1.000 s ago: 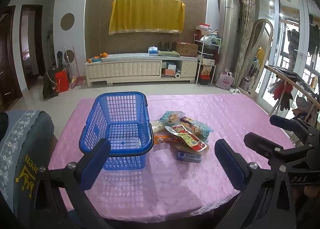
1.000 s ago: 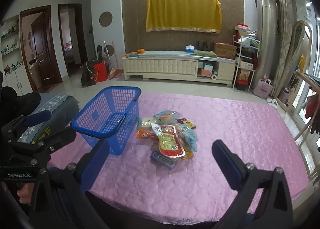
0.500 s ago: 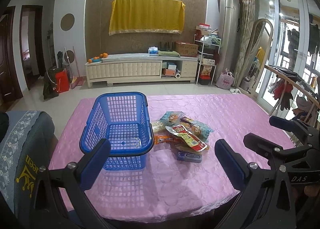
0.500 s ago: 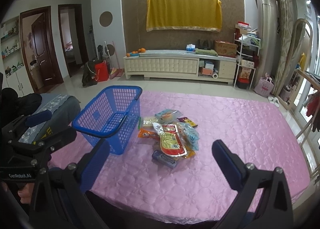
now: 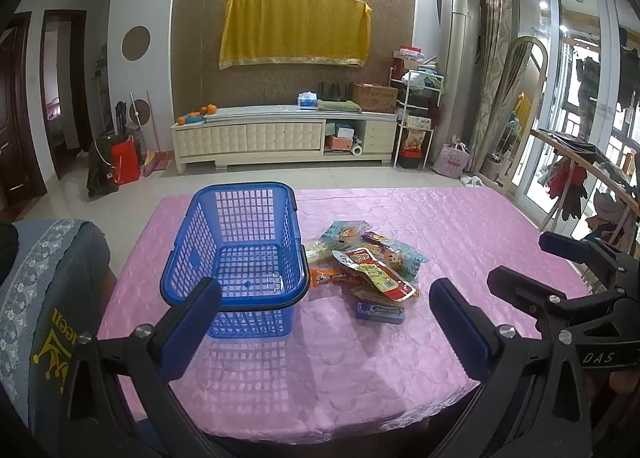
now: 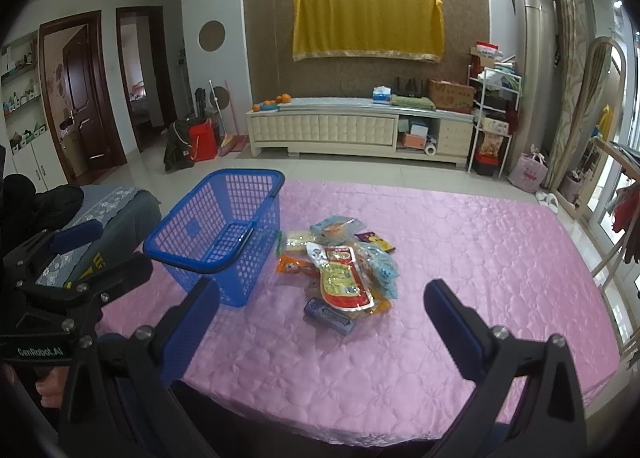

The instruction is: Organize snacks

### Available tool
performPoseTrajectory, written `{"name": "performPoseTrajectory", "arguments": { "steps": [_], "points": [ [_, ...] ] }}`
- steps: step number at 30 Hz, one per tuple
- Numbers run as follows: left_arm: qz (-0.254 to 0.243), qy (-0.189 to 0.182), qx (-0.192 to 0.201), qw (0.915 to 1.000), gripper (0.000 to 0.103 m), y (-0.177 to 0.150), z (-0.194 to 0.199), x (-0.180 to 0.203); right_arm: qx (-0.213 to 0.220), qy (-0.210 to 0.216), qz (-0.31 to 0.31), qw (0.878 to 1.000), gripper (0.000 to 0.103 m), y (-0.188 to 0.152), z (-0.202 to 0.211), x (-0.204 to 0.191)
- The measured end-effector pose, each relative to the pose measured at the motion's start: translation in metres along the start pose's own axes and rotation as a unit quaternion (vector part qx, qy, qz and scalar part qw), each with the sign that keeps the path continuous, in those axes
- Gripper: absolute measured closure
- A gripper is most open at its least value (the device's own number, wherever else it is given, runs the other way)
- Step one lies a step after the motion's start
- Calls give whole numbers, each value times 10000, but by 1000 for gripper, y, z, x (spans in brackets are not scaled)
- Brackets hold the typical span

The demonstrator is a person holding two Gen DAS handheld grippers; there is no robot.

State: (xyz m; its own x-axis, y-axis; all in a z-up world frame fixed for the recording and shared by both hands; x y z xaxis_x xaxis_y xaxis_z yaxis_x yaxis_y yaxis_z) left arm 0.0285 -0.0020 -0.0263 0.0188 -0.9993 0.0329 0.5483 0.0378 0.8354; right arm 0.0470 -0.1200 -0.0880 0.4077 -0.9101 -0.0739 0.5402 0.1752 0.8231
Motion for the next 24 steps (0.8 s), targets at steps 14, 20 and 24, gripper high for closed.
{"name": "performPoseTrajectory", "arguments": {
  "steps": [14,20,24],
  "points": [
    [36,-1,-39,10000,0,-1,-3,-2,-38,-15,8,10000,0,-4,-1,0],
    [25,-1,-50,10000,0,-2,-3,-1,-54,-11,-20,10000,0,-2,-1,-1],
    [33,-14,-67,10000,0,-3,-3,-1,-69,0,-30,10000,0,-2,-2,0]
  ]
}}
Point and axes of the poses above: each gripper's, at about its wrist camera, not at the fingertips, and z roughly against the way its jaws point, x to its right, y to its top, the point moved 5 cm from there along -z, roughly the way its jaws point, and after that the axes turned 2 degrees about -z, right-handed, at the moved point
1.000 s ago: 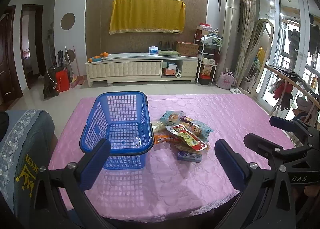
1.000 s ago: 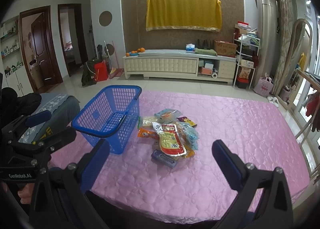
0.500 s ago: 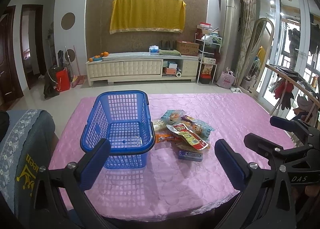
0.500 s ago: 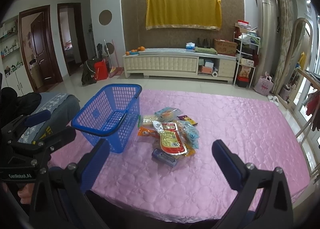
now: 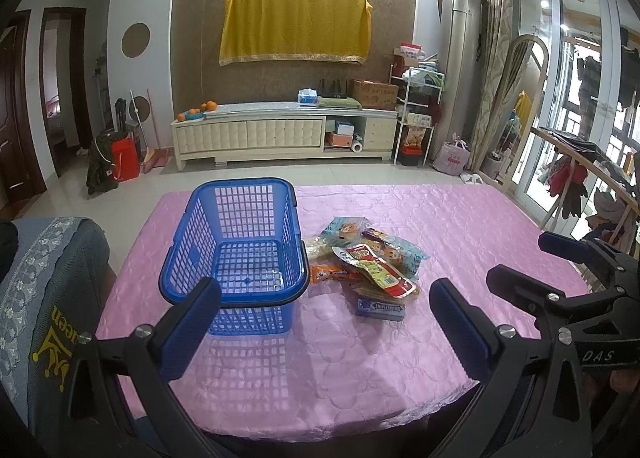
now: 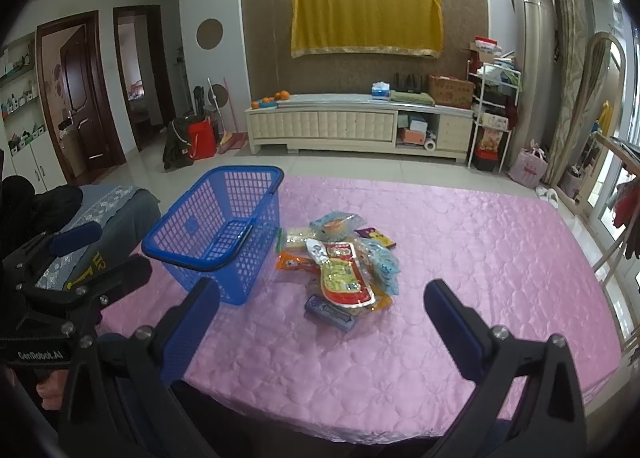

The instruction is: Organize snacks

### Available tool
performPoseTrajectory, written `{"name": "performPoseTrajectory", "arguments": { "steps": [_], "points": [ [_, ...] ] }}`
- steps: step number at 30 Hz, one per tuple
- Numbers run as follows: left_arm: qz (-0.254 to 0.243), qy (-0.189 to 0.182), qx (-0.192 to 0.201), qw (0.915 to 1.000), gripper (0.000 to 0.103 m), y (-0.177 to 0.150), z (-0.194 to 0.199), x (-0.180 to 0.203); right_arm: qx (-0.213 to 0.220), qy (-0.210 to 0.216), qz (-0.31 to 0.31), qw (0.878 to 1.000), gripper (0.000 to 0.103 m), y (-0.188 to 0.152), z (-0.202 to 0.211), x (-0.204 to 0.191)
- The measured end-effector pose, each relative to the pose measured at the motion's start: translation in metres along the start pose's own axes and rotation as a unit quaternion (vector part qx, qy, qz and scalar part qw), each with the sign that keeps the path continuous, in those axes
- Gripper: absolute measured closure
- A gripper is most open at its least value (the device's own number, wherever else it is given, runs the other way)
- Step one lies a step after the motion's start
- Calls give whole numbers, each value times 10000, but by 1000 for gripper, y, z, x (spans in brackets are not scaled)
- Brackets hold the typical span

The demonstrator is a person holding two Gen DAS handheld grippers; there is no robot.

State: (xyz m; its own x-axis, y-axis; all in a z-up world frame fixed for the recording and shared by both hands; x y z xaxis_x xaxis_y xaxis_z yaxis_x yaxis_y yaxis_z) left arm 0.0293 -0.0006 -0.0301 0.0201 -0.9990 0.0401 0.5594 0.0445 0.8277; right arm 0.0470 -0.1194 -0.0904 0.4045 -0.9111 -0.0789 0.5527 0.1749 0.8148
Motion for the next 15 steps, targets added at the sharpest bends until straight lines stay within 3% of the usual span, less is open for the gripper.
{"name": "performPoseTrajectory", "arguments": {
  "steps": [15],
  "points": [
    [29,-24,-41,10000,0,0,-2,1,-34,24,26,10000,0,1,1,0]
  ]
}}
Point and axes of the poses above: each gripper's, at about its wrist camera, not at the fingertips, and z roughly against the way its jaws point, x to its right, y to its top, the point moved 5 cm from there along -z, roughly the way its jaws point, and after that the axes turned 2 degrees about -z, right-handed, at the moved point
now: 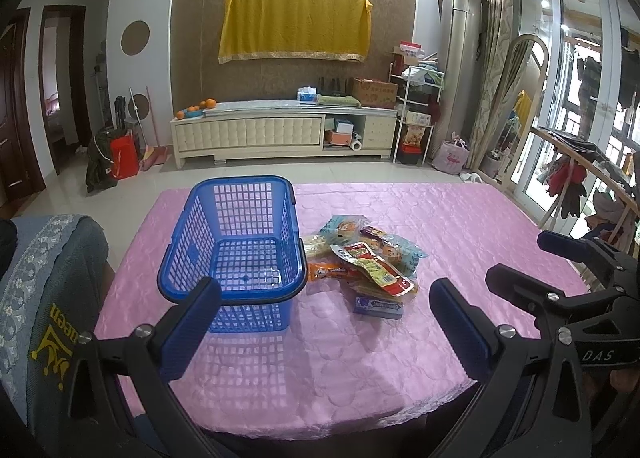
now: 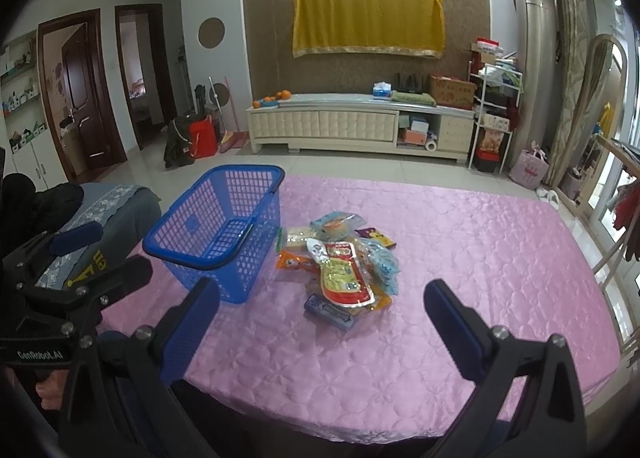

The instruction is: Organize snacks

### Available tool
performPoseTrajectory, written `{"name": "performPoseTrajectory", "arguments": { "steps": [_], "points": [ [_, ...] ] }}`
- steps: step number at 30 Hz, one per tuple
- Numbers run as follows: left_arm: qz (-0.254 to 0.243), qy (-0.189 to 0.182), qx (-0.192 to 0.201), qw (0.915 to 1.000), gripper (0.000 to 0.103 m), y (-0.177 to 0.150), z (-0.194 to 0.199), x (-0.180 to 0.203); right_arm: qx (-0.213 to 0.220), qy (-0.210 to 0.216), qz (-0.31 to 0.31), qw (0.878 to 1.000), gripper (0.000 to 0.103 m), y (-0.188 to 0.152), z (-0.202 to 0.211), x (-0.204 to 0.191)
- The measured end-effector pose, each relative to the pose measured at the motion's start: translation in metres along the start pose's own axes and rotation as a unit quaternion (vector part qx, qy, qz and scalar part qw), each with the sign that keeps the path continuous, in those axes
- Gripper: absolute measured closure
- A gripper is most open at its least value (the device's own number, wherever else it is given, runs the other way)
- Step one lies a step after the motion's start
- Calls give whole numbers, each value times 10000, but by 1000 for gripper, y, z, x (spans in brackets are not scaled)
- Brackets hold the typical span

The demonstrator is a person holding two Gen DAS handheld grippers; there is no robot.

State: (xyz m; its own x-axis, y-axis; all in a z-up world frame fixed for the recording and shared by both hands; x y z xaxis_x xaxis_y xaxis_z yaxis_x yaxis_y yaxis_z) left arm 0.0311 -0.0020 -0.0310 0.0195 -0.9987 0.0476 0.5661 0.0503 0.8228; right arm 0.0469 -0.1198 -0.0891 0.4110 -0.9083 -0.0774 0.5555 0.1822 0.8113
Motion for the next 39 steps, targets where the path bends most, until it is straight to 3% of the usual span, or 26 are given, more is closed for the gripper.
{"name": "performPoseTrajectory", "arguments": {
  "steps": [11,19,22,27,33,39],
  "points": [
    [-128,116,263,9995,0,27,-9,11,472,-477,654,9956,0,25,10,10],
    [-145,56,261,9995,0,56,-36,32,424,7,420,9982,0,49,-3,38],
    [-273,8,151,9995,0,64,-51,40,404,307,267,9984,0,59,-12,52],
    [-442,-15,-114,9990,0,73,-79,51,246,341,295,9987,0,67,-36,74],
    [-333,-203,-419,9984,0,70,-115,55,113,210,436,9988,0,63,-64,97],
    [-165,-280,-820,9961,0,57,-160,63,-329,461,448,9974,0,48,-103,116]
  ]
}}
Point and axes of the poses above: each gripper's, at about its wrist camera, not at the fingertips, and z roughly against the way its jaws point, x to its right, y to its top, the point moved 5 cm from there along -z, roughly the way its jaws point, and after that the axes turned 2 degrees about -z, right-handed, at the moved point
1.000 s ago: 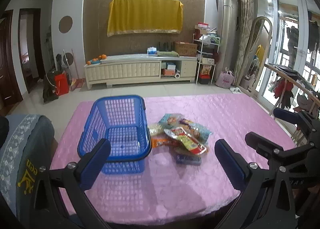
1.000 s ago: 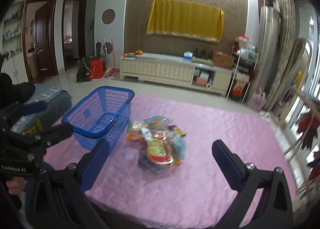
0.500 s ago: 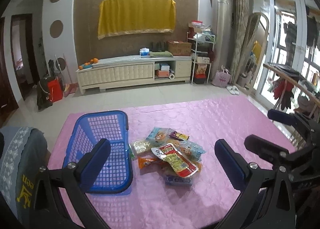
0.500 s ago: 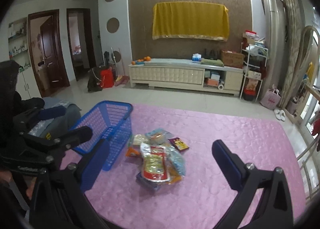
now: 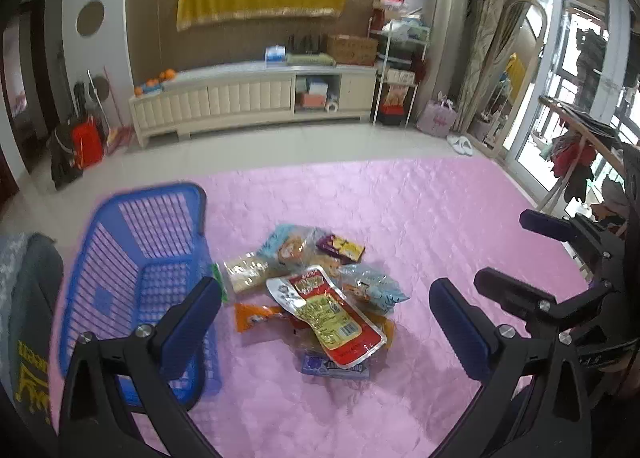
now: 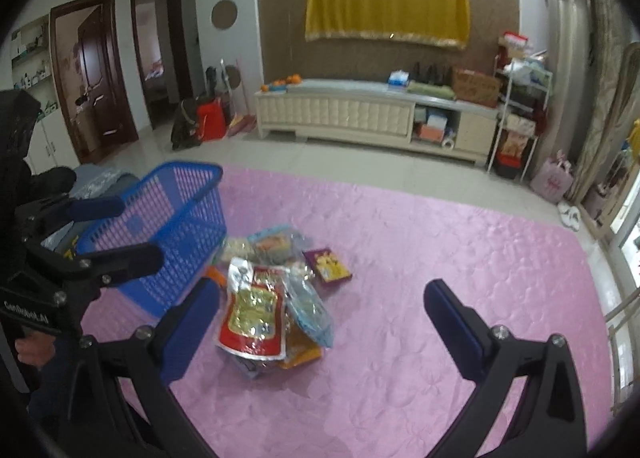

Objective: Organize snacks
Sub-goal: 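Grasp the light blue transparent snack bag with the right gripper and lift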

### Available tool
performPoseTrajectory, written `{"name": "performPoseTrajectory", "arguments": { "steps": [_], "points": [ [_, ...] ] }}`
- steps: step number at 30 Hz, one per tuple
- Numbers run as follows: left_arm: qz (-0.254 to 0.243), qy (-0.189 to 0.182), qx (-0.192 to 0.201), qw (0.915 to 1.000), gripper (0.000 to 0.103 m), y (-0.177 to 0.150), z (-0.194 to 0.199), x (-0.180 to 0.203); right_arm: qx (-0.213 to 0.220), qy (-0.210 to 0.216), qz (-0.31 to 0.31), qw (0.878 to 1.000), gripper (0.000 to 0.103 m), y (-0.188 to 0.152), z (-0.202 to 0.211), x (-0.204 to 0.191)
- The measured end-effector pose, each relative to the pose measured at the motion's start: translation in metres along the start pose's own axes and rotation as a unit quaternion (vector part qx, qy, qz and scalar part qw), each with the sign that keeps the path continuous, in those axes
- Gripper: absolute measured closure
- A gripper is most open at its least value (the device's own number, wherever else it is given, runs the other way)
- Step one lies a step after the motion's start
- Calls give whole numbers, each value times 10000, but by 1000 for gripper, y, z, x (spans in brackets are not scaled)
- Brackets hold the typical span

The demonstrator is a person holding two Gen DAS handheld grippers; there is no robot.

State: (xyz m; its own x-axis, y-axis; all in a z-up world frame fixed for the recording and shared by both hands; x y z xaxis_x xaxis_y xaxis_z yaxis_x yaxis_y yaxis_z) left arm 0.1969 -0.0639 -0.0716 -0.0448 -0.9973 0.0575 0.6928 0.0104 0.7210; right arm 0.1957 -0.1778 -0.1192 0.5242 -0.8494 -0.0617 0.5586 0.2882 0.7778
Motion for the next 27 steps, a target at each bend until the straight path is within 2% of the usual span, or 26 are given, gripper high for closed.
{"name": "performPoseTrajectory", "arguments": {
  "steps": [7,13,20,22,27],
  "points": [
    [-19,152,-468,9988,0,-18,-49,1,-412,204,271,9986,1,-25,-45,9],
    [-110,89,-820,9965,0,-35,-77,6,-851,505,388,9943,12,-49,-83,12],
    [-221,41,-961,9951,0,-46,-99,5,-876,713,512,9923,16,-57,-104,10],
    [-253,29,-992,9947,0,-46,-102,5,-864,769,567,9917,20,-57,-113,8],
    [-264,-21,-988,9948,0,-43,-106,4,-968,897,562,9897,39,-62,-136,7]
  ]
}}
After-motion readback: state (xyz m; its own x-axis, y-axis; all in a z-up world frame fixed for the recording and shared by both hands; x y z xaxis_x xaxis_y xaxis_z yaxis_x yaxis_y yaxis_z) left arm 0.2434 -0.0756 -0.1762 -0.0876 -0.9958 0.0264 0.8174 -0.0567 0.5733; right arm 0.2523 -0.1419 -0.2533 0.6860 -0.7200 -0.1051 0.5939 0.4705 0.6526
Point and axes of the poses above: each gripper's, at about its wrist camera, not at the fingertips, and z roughly against the way its jaws point, x to its right, y to its top, the point moved 5 cm from there along -z, roughly the way its jaws point, and after that the axes turned 2 degrees about -z, right-handed, at the moved point
